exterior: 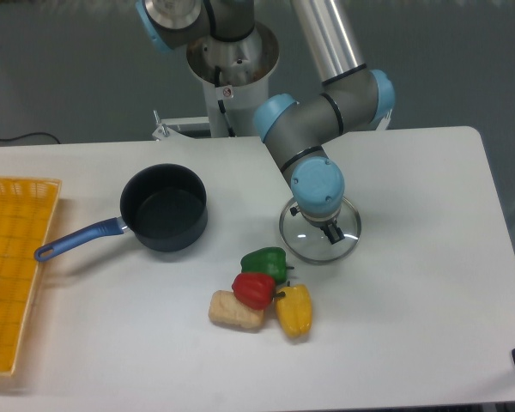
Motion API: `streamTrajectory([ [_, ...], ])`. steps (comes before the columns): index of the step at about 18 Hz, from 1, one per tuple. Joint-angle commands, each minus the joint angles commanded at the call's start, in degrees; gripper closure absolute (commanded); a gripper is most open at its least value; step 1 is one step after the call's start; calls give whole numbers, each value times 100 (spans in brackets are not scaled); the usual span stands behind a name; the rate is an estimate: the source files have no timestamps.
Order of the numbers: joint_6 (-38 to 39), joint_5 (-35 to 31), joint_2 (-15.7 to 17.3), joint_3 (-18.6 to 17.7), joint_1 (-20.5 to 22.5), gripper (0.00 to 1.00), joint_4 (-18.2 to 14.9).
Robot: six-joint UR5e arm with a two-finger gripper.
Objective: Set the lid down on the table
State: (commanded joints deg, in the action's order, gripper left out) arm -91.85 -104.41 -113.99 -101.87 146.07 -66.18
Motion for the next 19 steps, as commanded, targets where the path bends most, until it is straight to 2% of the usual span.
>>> streamTrajectory([
  [3,-9,0,0,0,0,23,0],
  [4,-9,9,0,17,0,18,0],
  [5,-9,9,9,70,0,1,0],
  [11,254,53,131,360,-78,0,-18],
  [14,378,79,184,807,-211,0,-26],
  [19,378,219,448,853,-176,0,-18],
])
